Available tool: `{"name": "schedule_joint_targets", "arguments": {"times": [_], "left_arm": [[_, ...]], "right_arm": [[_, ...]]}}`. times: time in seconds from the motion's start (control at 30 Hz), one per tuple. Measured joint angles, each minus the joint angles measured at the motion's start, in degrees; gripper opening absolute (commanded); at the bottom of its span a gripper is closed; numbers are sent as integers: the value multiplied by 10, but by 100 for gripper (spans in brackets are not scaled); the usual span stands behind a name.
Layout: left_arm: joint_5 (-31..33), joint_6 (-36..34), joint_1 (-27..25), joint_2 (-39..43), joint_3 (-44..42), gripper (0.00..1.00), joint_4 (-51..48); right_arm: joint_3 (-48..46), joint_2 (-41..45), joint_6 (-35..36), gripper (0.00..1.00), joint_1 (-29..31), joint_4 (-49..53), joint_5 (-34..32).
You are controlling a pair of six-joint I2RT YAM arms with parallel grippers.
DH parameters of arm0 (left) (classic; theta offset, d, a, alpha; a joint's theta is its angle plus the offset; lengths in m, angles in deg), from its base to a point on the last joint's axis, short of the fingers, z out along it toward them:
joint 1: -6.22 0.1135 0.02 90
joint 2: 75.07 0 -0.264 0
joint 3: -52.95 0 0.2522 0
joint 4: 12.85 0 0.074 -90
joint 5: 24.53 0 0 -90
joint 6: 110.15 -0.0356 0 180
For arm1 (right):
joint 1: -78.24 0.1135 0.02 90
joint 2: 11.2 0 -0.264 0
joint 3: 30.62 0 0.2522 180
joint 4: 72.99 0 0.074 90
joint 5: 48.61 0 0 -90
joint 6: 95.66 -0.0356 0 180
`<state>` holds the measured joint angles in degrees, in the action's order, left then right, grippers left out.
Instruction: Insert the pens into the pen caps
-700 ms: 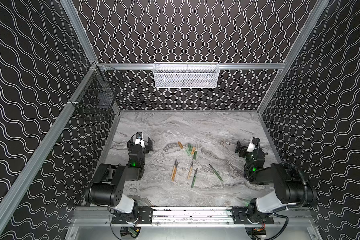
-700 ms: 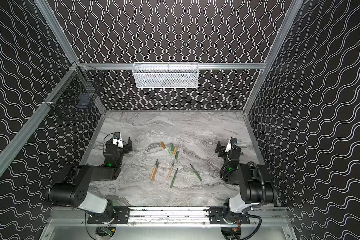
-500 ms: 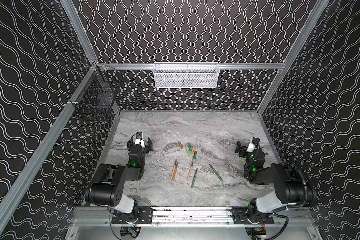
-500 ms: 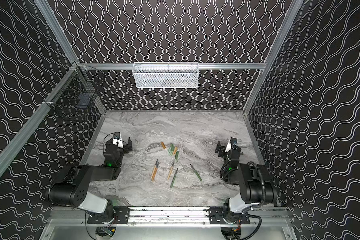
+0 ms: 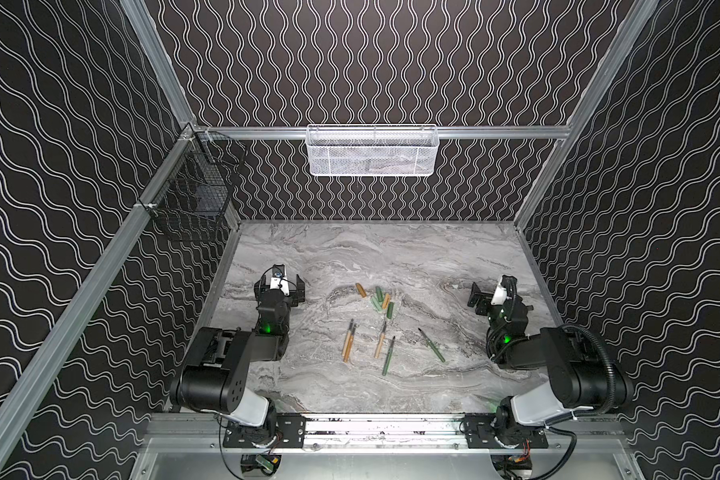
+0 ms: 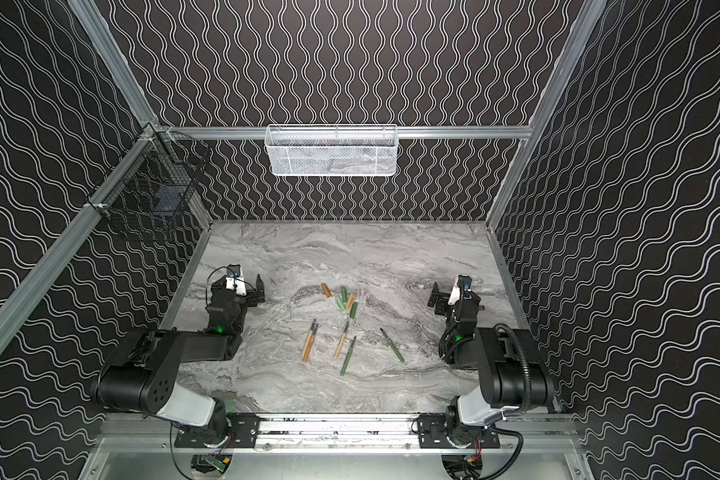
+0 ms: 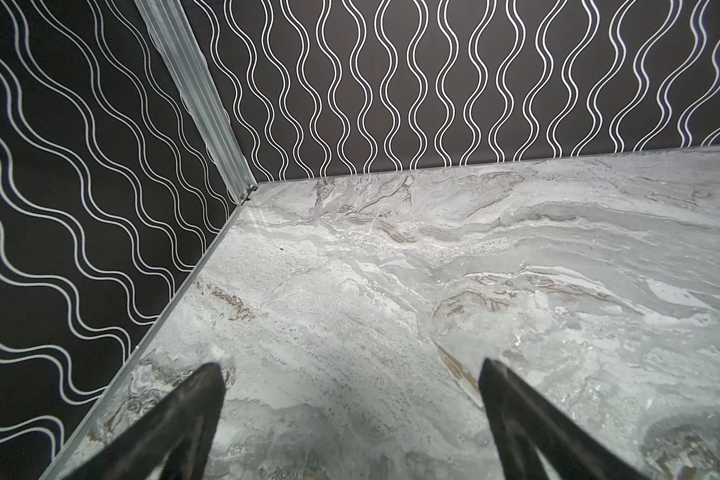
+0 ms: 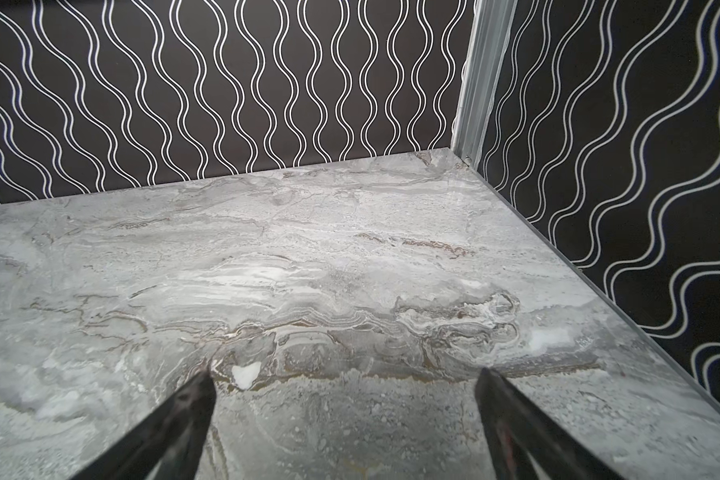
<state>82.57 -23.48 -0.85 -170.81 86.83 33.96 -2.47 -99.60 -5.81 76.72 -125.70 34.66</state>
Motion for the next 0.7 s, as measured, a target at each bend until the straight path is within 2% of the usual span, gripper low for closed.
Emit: {"name": "schedule_joint_targets", "arguments": {"times": [0.23, 0.37, 0.43, 0.5, 0.7], "left_arm": [[-30, -6, 0, 1, -3, 99, 1], [-14, -14, -16, 24, -10, 99, -4], [18, -14, -28, 50, 14, 99, -51], [42, -14, -43, 70, 72, 99, -122], [141, 7, -105, 82, 217, 99, -339]], "right_arm": [[0, 0, 2, 100, 0, 0, -1], [0, 0, 3, 100, 0, 0, -1], [0, 0, 7, 100, 0, 0, -1], [0, 0, 7, 100, 0, 0, -1], [0, 0, 8, 100, 0, 0, 0]]}}
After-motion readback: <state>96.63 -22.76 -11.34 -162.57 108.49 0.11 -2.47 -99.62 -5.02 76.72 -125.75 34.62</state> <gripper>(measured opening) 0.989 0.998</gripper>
